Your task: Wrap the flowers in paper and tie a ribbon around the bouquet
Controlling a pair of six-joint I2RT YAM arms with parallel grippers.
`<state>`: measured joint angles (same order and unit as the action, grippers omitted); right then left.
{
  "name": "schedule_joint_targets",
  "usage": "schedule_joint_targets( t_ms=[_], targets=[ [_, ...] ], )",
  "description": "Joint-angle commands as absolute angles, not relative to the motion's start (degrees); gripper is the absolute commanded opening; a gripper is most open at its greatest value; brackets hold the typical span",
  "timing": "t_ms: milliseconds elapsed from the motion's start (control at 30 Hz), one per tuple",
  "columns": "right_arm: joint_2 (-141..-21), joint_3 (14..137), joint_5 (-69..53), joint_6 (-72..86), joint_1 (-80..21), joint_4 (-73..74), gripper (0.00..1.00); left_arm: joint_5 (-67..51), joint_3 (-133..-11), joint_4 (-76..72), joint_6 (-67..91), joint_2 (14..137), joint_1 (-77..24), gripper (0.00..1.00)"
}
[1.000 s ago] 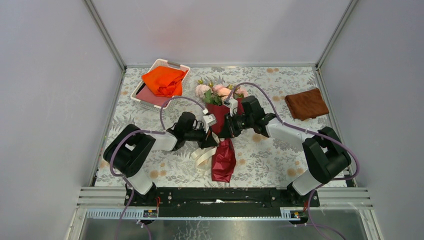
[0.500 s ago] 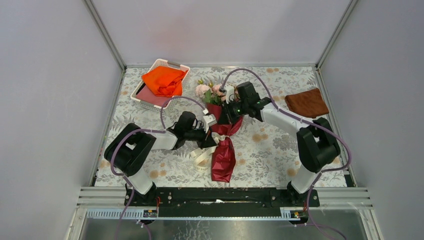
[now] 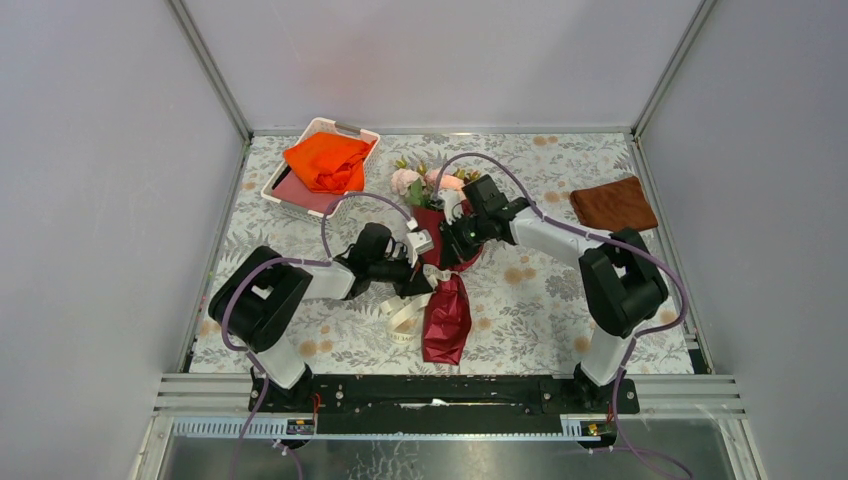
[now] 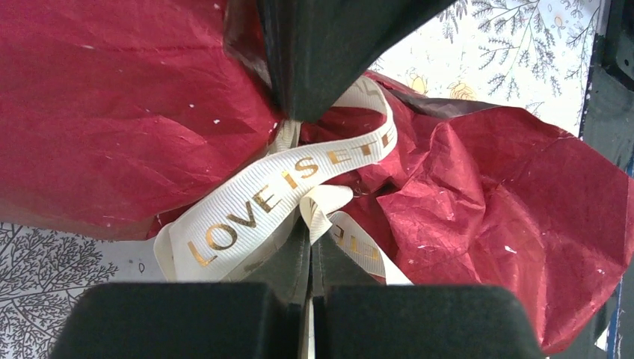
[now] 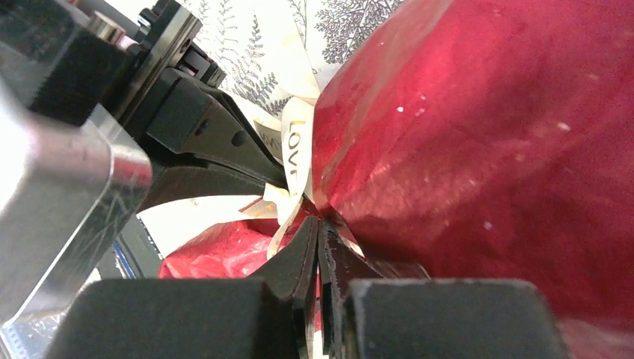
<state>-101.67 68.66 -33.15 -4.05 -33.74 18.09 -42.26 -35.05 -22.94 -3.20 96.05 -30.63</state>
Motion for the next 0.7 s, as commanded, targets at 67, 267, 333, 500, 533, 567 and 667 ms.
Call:
schedule_joint_targets(
  t_ms=[67,267,333,500,533,567,667],
  targets=[
    [-105.0,71.0,-35.1,-7.3,-35.2,17.8,0.09,-43.6,-36.4,-19.1,-6.6,96.8,-30.1,0.0],
    [-107.0,70.6,-42.2,-7.6,-35.2,15.7,0.13,-42.8,-37.1,-19.5,-6.9,97.9,-30.1,0.0],
    [-107.8,70.4,-44.0,-7.3,-35.2,14.0,0.14,-42.5,-37.3,-20.3,-6.1,98.3,-30.1,0.0],
    [-109.7,70.3,-46.6,-7.6,-34.7,12.7,0.16,-42.8,-37.5,-23.2,-3.3,99.0,-29.7,0.0],
    [-109.7,70.1,-47.3,-7.7,-34.5,12.4,0.17,-43.0,-37.5,-23.8,-2.5,99.3,-29.6,0.0],
    [-109.4,69.8,-47.8,-7.6,-34.2,12.2,0.17,-43.5,-37.6,-24.2,-1.8,99.3,-29.4,0.0],
    [-107.5,68.5,-47.5,-7.3,-33.0,11.0,0.18,-44.2,-37.6,-24.4,-1.2,99.6,-29.1,0.0]
  ],
)
